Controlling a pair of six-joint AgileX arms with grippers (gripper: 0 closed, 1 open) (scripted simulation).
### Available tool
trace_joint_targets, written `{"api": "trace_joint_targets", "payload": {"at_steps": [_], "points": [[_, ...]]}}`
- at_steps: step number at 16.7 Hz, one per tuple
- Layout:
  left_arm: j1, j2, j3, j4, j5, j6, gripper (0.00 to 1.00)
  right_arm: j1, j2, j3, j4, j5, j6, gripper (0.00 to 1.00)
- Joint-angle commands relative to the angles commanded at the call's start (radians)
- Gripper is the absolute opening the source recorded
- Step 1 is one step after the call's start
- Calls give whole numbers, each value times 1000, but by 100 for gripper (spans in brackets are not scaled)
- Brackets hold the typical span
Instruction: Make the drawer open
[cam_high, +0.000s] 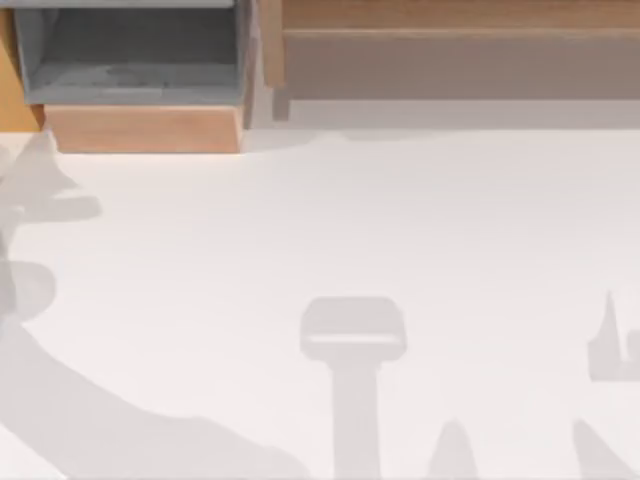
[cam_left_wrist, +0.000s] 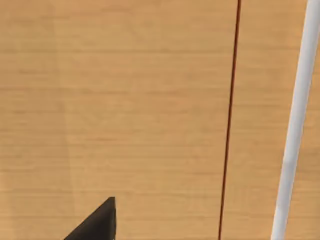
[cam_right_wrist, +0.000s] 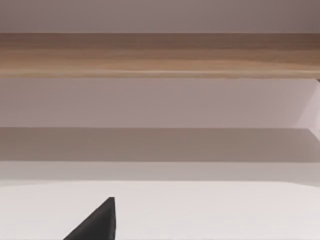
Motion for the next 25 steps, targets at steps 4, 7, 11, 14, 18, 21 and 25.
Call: {"api": "trace_joint_targets", "payload": {"at_steps": [4,7,11,14,18,21,25], "points": [[-9,13,30,-17,-9,0,100,0,0,0,0,0,0,100],[-21,43,94,-50,-21,-1,100,0,0,0,0,0,0,100],[-26,54,115,-60,-25,-1,100,0,0,0,0,0,0,100],[-26,54,115,-60,-25,-1,85,0,0,0,0,0,0,100],[-26,54,115,-60,-25,-1,55,0,0,0,0,0,0,100],[-26,54,115,-60,-25,-1,32,0,0,0,0,0,0,100],[-26,54,115,-60,-25,-1,2,0,0,0,0,0,0,100]]}}
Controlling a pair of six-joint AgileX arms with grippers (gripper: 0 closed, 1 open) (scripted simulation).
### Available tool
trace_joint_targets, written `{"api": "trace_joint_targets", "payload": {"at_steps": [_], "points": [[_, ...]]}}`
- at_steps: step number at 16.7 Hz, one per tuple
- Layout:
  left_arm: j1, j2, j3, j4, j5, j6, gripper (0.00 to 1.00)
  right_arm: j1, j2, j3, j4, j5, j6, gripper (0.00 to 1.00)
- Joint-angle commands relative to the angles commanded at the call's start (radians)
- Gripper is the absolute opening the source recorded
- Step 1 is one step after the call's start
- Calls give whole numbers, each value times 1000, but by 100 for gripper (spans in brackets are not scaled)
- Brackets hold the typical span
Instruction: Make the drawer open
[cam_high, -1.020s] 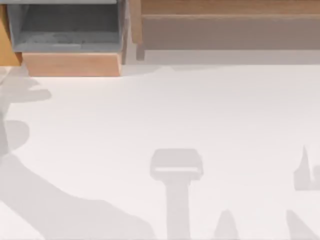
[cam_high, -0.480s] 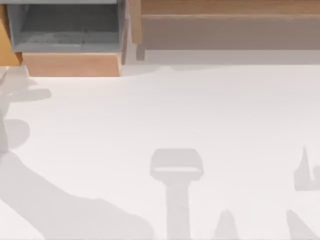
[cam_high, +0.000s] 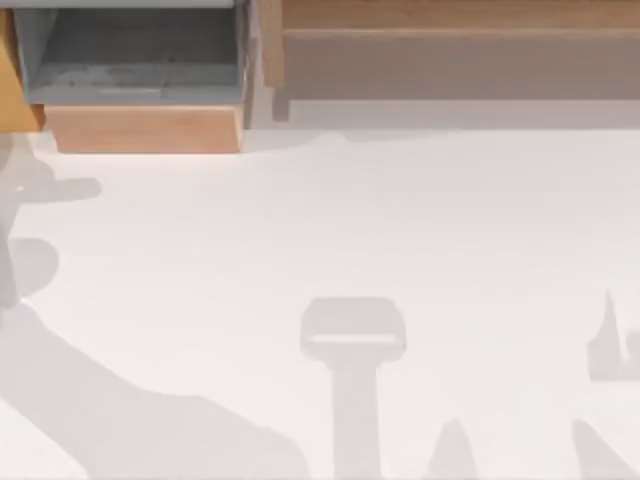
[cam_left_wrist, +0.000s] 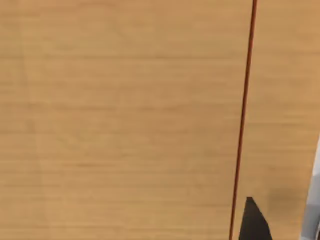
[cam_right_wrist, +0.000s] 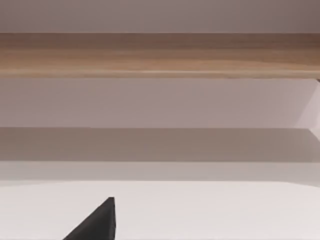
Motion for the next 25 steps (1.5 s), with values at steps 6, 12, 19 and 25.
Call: {"api": "trace_joint_targets", "payload": {"at_steps": [6,12,19,25], "points": [[0,0,0,0,0,0,0,0,0,0,0,0,0,100],[17,-9,-39,11,7,-7,0,0,0,0,0,0,0,100],[71,-111,-265,131,65,-2,0,0,0,0,0,0,0,100],[74,-115,-277,138,70,-1,0,0,0,0,0,0,0,100]]}}
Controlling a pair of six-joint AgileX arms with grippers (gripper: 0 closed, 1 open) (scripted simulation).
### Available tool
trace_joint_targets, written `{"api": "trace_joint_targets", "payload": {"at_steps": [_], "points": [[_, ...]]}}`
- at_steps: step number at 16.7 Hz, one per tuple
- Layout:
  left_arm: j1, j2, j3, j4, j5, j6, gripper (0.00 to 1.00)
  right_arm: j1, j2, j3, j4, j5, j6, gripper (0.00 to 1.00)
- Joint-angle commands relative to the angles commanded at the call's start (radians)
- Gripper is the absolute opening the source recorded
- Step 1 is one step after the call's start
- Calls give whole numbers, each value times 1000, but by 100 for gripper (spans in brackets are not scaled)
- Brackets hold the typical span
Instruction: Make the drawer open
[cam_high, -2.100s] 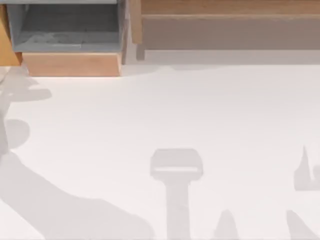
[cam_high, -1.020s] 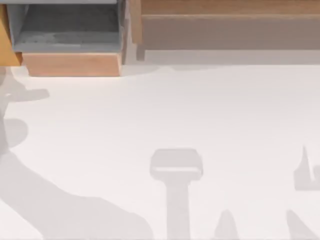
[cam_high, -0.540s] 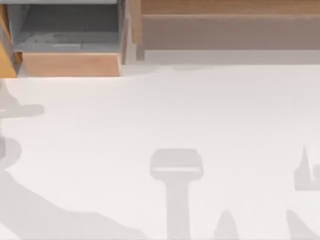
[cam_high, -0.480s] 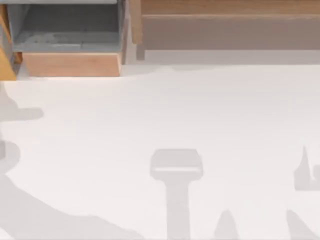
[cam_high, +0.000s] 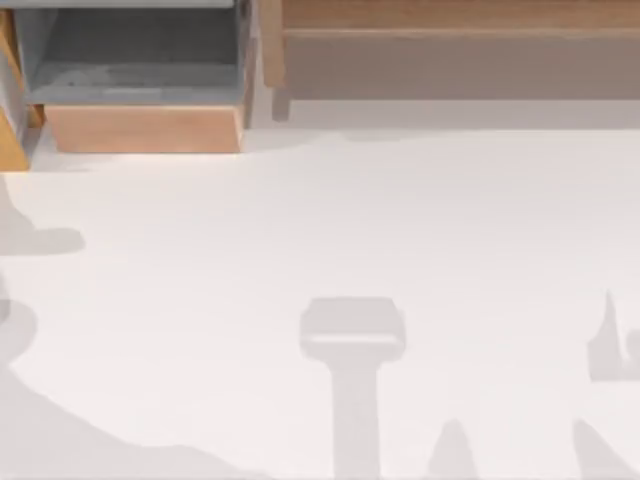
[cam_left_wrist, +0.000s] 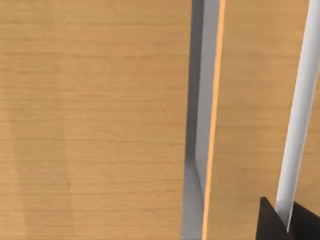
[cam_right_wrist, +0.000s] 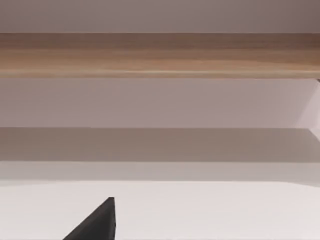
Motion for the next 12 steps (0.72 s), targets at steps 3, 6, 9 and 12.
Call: {"api": "trace_joint_targets", "payload": {"at_steps": [3,6,9,12], "points": [[28,-34,-65,44,30,2,0,0,0,0,0,0,0,100],[59,-65,-179,84,55,1,0,0,0,0,0,0,0,100],[90,-101,-240,130,88,4,0,0,0,0,0,0,0,100],[91,-103,-241,131,89,4,0,0,0,0,0,0,0,100]]}}
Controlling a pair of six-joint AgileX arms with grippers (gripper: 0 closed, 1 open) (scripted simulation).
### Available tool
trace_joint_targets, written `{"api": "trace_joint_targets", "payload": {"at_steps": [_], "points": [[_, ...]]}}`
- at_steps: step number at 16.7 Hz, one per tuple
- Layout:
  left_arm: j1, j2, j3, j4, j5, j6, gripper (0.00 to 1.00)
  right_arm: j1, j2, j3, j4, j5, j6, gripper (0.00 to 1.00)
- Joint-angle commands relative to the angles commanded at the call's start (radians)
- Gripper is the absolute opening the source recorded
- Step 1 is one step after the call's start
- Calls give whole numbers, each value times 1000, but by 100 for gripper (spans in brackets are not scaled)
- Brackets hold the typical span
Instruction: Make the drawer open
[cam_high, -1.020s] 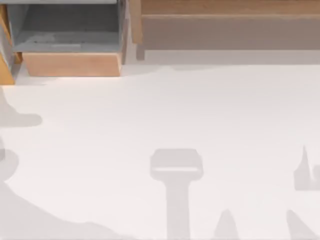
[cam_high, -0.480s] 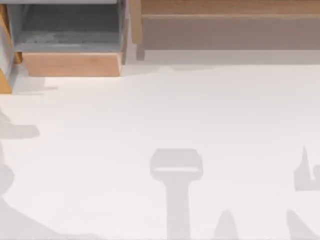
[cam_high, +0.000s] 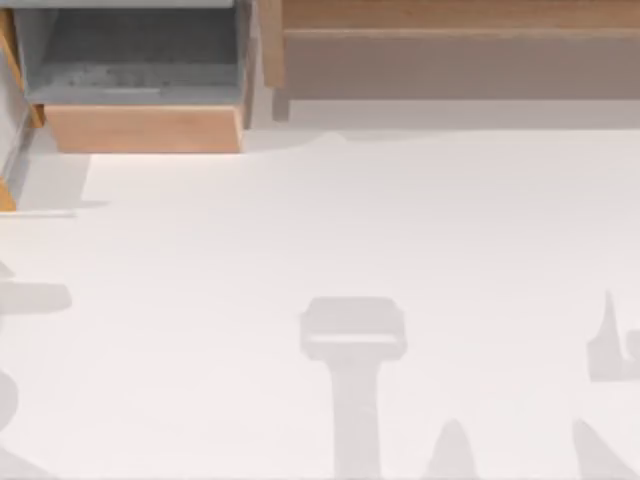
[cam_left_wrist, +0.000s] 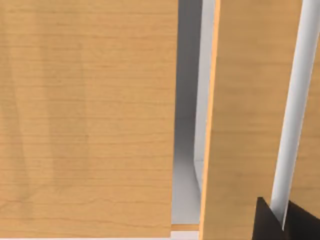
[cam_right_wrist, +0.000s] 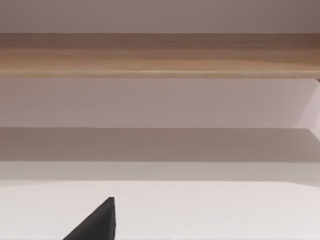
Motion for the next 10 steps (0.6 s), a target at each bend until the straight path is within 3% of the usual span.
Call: {"api": "trace_joint_targets", "payload": {"at_steps": [10], "points": [[112,-73,-205,114,115,8,0,0,0,0,0,0,0,100]]}}
